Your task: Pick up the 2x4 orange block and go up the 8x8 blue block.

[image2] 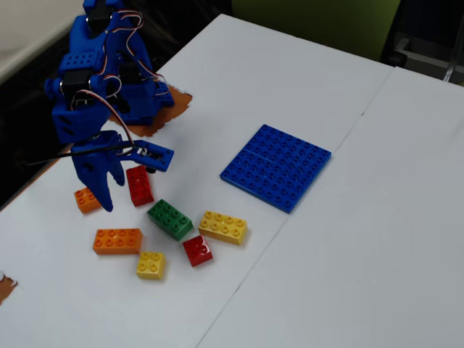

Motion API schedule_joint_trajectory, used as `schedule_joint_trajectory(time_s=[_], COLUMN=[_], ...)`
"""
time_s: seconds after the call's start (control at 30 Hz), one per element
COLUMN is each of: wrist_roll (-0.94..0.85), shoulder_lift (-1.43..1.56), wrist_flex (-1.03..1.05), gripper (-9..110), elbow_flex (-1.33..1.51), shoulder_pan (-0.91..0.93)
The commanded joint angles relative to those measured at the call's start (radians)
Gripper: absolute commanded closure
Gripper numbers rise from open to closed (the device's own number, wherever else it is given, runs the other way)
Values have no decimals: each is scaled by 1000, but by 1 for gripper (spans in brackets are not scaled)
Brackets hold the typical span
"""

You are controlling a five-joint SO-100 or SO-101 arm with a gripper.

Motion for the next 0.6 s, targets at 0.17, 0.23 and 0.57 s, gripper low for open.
schedule_joint_trajectory(time_s=[0.17, 0.23, 0.57], wrist_roll=[-95, -104, -97], shoulder_lift=[-186, -242, -359], wrist_flex=[-64, -55, -64], gripper=[72, 72, 72], elbow_flex=[-227, -291, -272], shoulder_pan=[17, 21, 8])
